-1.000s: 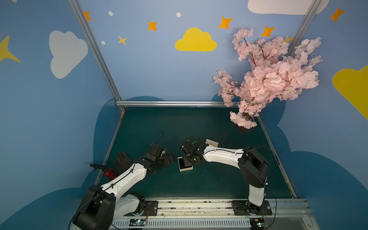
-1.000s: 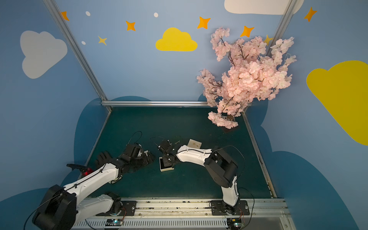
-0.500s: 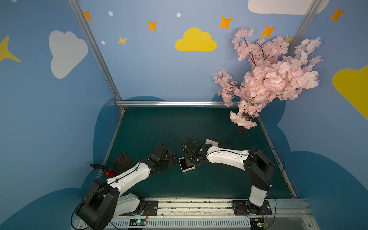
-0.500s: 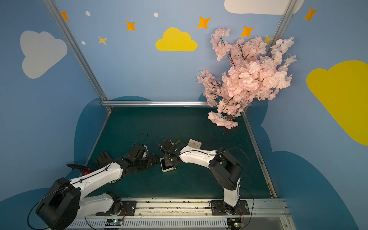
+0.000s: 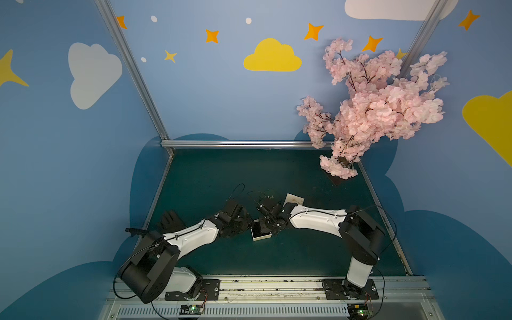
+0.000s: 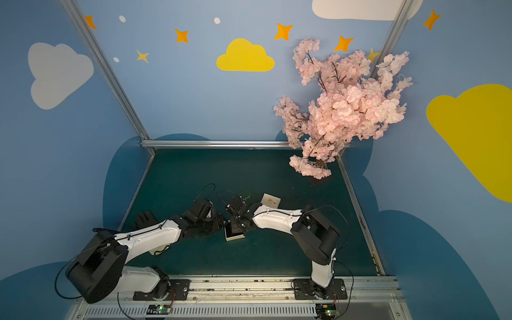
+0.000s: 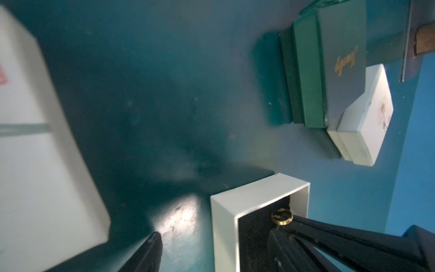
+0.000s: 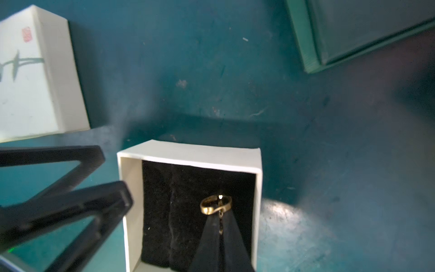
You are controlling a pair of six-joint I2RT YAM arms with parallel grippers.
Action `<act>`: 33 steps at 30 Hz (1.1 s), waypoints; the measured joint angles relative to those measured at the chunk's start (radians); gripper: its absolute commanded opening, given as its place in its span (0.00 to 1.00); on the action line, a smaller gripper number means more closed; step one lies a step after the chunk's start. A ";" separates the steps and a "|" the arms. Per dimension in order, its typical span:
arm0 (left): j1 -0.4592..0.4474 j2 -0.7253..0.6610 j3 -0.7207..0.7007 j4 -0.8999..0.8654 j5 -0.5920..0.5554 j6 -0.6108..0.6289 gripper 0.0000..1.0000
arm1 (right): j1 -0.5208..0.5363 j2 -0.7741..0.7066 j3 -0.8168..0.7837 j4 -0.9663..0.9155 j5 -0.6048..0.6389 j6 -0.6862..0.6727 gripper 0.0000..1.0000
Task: Take the rings out of the lift-off lid box
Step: Take out the ring from the jewelry box.
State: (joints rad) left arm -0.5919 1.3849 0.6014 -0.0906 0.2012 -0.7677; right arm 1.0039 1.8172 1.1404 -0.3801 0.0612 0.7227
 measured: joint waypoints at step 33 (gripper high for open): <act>-0.072 0.290 0.243 -0.037 -0.008 0.021 0.47 | -0.060 -0.086 -0.133 0.151 -0.055 0.044 0.02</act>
State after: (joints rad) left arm -0.6643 1.6749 0.8448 -0.1280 0.1928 -0.7464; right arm 0.9440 1.7309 1.0073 -0.2295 0.0067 0.7670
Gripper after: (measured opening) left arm 0.466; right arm 0.058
